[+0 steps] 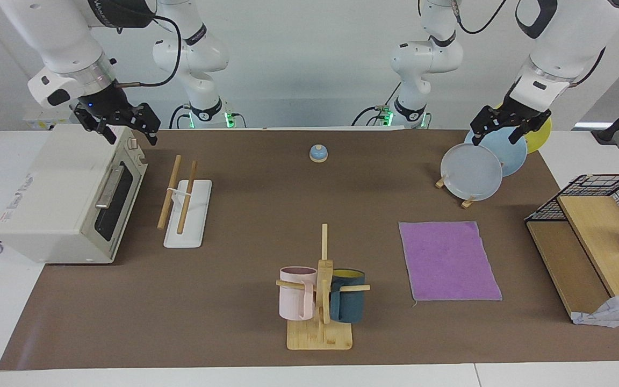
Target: Fold towel and hang on rack
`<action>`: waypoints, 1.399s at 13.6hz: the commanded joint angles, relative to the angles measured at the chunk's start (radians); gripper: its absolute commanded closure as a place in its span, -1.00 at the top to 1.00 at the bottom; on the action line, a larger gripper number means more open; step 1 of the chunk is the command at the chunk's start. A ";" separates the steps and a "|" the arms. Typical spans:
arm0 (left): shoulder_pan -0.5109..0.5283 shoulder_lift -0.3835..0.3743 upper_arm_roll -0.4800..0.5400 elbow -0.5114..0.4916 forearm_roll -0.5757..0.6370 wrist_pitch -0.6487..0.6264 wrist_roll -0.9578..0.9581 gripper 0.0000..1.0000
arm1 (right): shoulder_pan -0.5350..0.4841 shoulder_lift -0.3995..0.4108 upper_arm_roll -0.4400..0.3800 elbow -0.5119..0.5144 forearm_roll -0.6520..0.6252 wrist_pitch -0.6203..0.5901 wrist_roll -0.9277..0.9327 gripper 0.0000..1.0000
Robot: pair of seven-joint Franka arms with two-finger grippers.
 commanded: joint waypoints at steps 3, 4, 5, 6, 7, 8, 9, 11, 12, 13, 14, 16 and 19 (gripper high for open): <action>0.034 -0.046 0.009 -0.136 0.018 0.116 0.003 1.00 | -0.011 -0.025 0.005 -0.030 0.017 0.016 0.006 1.00; 0.047 -0.045 0.009 -0.179 0.018 0.165 0.009 1.00 | -0.011 -0.025 0.005 -0.030 0.017 0.016 0.006 1.00; 0.060 -0.034 0.007 -0.217 0.018 0.217 0.011 1.00 | -0.011 -0.025 0.005 -0.030 0.015 0.016 0.006 1.00; 0.082 -0.027 0.007 -0.274 0.018 0.295 0.013 1.00 | -0.011 -0.025 0.005 -0.030 0.017 0.016 0.006 1.00; 0.097 -0.013 0.007 -0.325 0.018 0.365 0.014 1.00 | -0.011 -0.025 0.005 -0.030 0.017 0.016 0.006 1.00; 0.105 0.030 0.007 -0.357 0.018 0.428 0.017 1.00 | -0.011 -0.025 0.005 -0.030 0.017 0.016 0.006 1.00; 0.107 0.082 0.007 -0.370 0.018 0.479 0.017 1.00 | -0.011 -0.025 0.005 -0.030 0.017 0.016 0.006 1.00; 0.133 0.183 0.007 -0.376 0.015 0.571 0.008 1.00 | -0.011 -0.025 0.005 -0.030 0.017 0.016 0.006 1.00; 0.136 0.208 0.007 -0.389 0.012 0.610 0.009 1.00 | -0.011 -0.025 0.005 -0.030 0.015 0.016 0.006 1.00; 0.159 0.234 0.007 -0.400 0.012 0.645 0.011 1.00 | -0.011 -0.025 0.005 -0.030 0.017 0.016 0.006 1.00; 0.168 0.254 0.006 -0.400 0.008 0.668 0.011 0.97 | -0.011 -0.025 0.005 -0.030 0.017 0.016 0.006 1.00; 0.168 0.305 0.006 -0.391 -0.041 0.722 0.006 0.94 | -0.011 -0.025 0.005 -0.030 0.017 0.016 0.006 1.00; 0.165 0.337 0.006 -0.388 -0.075 0.753 0.002 0.91 | -0.011 -0.025 0.005 -0.030 0.017 0.016 0.006 1.00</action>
